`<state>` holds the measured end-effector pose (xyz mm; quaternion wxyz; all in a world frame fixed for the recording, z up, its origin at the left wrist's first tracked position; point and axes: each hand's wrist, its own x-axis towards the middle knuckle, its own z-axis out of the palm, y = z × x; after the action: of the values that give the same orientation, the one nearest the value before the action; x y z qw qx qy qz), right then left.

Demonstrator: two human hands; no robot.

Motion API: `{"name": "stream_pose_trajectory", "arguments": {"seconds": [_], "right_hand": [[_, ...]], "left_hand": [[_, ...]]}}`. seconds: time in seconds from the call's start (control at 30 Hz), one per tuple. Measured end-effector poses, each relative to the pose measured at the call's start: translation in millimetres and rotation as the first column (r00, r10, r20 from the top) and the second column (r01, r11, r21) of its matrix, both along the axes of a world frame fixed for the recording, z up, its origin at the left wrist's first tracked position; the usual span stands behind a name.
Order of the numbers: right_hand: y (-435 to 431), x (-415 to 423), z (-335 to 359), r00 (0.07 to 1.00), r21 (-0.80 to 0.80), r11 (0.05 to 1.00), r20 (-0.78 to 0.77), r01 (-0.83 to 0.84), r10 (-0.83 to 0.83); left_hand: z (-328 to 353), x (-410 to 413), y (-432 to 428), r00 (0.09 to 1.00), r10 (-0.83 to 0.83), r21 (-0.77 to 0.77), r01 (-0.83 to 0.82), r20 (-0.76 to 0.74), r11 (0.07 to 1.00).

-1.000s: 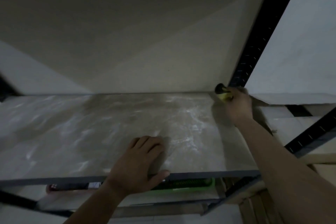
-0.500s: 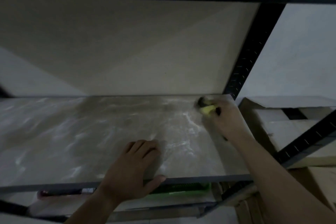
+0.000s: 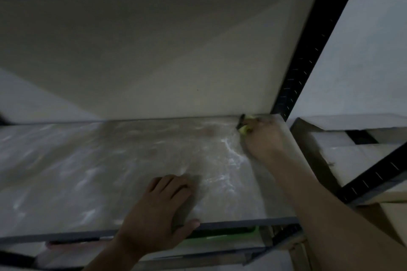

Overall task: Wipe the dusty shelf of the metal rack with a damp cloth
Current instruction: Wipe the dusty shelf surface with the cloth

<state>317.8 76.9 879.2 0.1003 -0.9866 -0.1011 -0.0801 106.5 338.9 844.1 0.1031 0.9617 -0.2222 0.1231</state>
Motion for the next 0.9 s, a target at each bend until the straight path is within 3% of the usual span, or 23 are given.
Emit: {"name": "stream_pose_trajectory", "arguments": {"seconds": [0.1, 0.2, 0.27, 0.33, 0.4, 0.47, 0.53, 0.63, 0.7, 0.77, 0.83, 0.9], "right_hand": [[28.9, -50.4, 4.0, 0.98, 0.129, 0.973, -0.024, -0.192, 0.197], [26.8, -76.5, 13.4, 0.921, 0.314, 0.887, -0.079, -0.34, 0.381], [9.4, -58.8, 16.4, 0.953, 0.354, 0.896, -0.042, -0.267, 0.3], [-16.8, -25.7, 15.7, 0.998, 0.314, 0.948, 0.048, -0.049, 0.036], [-41.2, -3.0, 11.8, 0.974, 0.245, 0.943, -0.047, 0.227, -0.223], [-45.5, -0.5, 0.5, 0.933, 0.107, 0.932, -0.137, 0.347, -0.332], [-34.6, -15.5, -9.3, 0.946, 0.004, 0.949, -0.08, 0.316, -0.315], [-15.0, -54.9, -11.2, 0.99, -0.027, 0.99, 0.032, 0.137, -0.136], [-6.5, -88.5, -12.5, 0.995, 0.051, 0.999, 0.098, -0.012, 0.007], [-7.6, -104.7, -4.2, 0.986, 0.189, 0.968, 0.063, -0.164, 0.155], [-23.0, -88.5, -0.9, 0.993, 0.3, 0.946, 0.016, -0.118, 0.119], [-44.9, -62.1, -3.6, 0.993, 0.291, 0.954, 0.068, 0.069, -0.093]], "left_hand": [[-0.5, -2.0, 0.5, 1.0, 0.002, -0.012, -0.002, -0.017, 1.0], [-0.5, -2.5, 1.2, 1.0, 0.01, -0.032, -0.011, -0.028, 0.999], [-0.4, -2.8, 1.0, 1.0, 0.011, -0.039, -0.012, -0.024, 0.999], [0.0, -2.3, 0.4, 1.0, 0.014, -0.036, -0.014, -0.012, 0.999], [-0.6, -1.9, -0.1, 1.0, 0.011, -0.029, -0.011, 0.0, 1.0], [-0.7, -1.8, 0.5, 1.0, 0.01, -0.025, -0.009, 0.004, 1.0], [-0.5, -1.6, 0.6, 1.0, 0.009, -0.017, -0.009, 0.009, 1.0], [-2.6, -1.8, 1.1, 1.0, 0.009, -0.006, -0.009, 0.01, 1.0], [-3.2, -2.1, 1.9, 1.0, 0.004, -0.012, -0.004, 0.003, 1.0], [-2.2, -2.0, 2.0, 1.0, 0.005, -0.019, -0.005, 0.002, 1.0], [-2.4, -1.6, 1.3, 1.0, 0.002, -0.021, -0.002, 0.007, 1.0], [-3.8, -1.3, 1.2, 1.0, -0.001, -0.019, 0.001, 0.012, 1.0]]}}
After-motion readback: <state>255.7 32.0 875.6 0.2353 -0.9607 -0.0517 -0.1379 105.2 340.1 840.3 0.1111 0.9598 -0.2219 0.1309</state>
